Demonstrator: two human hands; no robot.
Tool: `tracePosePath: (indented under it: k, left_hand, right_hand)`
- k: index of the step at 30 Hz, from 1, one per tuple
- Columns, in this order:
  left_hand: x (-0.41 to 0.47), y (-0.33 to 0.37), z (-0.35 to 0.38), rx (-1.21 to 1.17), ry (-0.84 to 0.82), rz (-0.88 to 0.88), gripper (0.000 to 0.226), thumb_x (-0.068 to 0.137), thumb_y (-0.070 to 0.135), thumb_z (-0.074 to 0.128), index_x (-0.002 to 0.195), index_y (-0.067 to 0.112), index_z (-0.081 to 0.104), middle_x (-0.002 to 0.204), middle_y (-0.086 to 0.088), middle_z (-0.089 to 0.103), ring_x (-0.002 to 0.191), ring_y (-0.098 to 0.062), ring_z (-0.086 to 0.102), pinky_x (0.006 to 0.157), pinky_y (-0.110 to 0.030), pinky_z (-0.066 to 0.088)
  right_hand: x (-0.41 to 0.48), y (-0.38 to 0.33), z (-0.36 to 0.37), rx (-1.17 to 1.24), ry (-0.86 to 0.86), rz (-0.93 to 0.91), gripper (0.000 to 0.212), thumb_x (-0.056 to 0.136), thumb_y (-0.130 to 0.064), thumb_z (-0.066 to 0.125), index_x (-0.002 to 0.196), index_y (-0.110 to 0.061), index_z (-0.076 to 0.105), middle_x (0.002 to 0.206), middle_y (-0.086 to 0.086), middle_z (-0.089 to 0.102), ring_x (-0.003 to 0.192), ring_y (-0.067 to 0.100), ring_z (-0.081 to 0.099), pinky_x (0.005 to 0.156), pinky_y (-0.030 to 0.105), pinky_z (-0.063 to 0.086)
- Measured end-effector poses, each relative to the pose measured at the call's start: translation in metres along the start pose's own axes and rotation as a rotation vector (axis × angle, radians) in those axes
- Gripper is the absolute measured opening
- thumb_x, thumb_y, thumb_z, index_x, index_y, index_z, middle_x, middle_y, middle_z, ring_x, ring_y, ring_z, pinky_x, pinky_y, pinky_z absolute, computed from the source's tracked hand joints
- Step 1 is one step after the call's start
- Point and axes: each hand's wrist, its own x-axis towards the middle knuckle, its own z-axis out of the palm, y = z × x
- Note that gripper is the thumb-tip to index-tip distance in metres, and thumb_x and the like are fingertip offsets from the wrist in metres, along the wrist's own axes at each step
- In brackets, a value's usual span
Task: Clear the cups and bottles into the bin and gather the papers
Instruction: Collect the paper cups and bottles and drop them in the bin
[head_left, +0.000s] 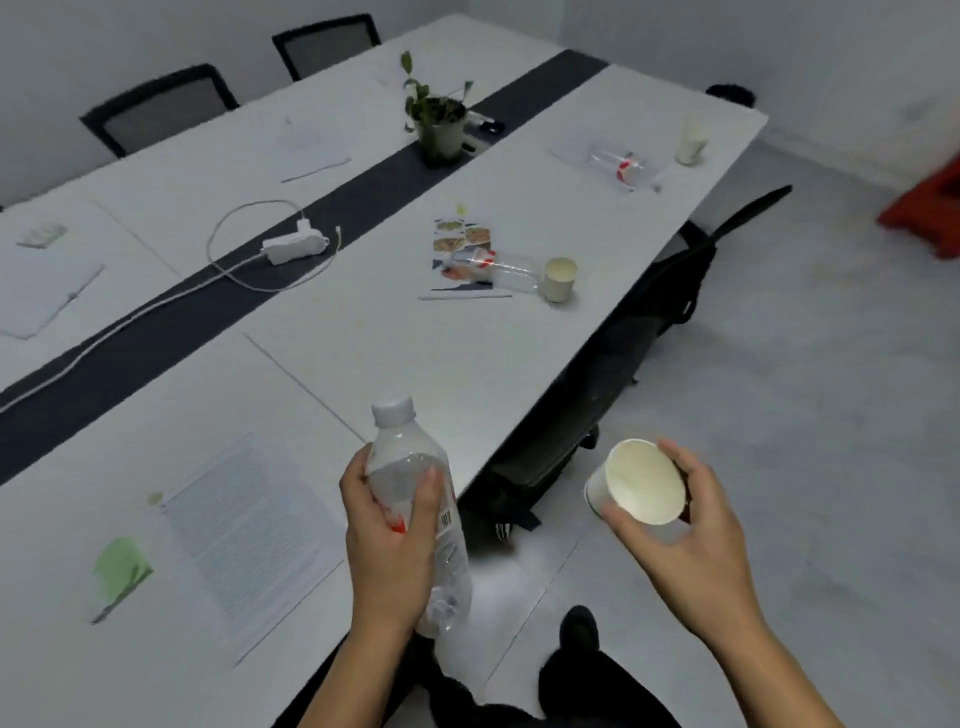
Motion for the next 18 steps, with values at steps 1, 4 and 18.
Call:
tracePosePath:
  k: [1, 4, 18]
  left_hand:
    - [0.001, 0.008, 0.017, 0.007, -0.043, 0.023, 0.072, 0.069, 0.069, 0.061, 0.129, 0.04, 0.035, 0.117, 0.017, 0.057, 0.098, 0.011, 0.06, 0.073, -0.004, 0.045]
    - [0.0, 0.028, 0.073, 0.032, -0.16, 0.099, 0.069, 0.07, 0.066, 0.061, 0.125, 0.036, 0.034, 0.114, 0.012, 0.056, 0.092, 0.011, 0.06, 0.071, -0.003, 0.044]
    - [-0.045, 0.085, 0.404, 0.075, -0.465, 0.315, 0.04, 0.079, 0.061, 0.057, 0.116, 0.059, 0.041, 0.12, 0.008, 0.058, 0.105, 0.004, 0.059, 0.082, -0.004, 0.041]
  right_hand:
    - [0.0, 0.005, -0.02, 0.021, 0.065, 0.011, 0.071, 0.069, -0.037, 0.087, 0.129, -0.044, 0.049, 0.125, -0.029, 0.052, 0.116, 0.001, 0.053, 0.095, 0.029, 0.045]
    - [0.001, 0.029, -0.077, 0.056, 0.237, 0.051, 0.071, 0.07, -0.034, 0.087, 0.131, -0.04, 0.05, 0.124, -0.023, 0.055, 0.113, 0.007, 0.054, 0.09, 0.026, 0.042]
    - [0.123, 0.151, -0.308, 0.192, 0.51, 0.138, 0.068, 0.071, -0.033, 0.086, 0.127, -0.044, 0.049, 0.121, -0.028, 0.056, 0.111, -0.003, 0.054, 0.084, 0.014, 0.042]
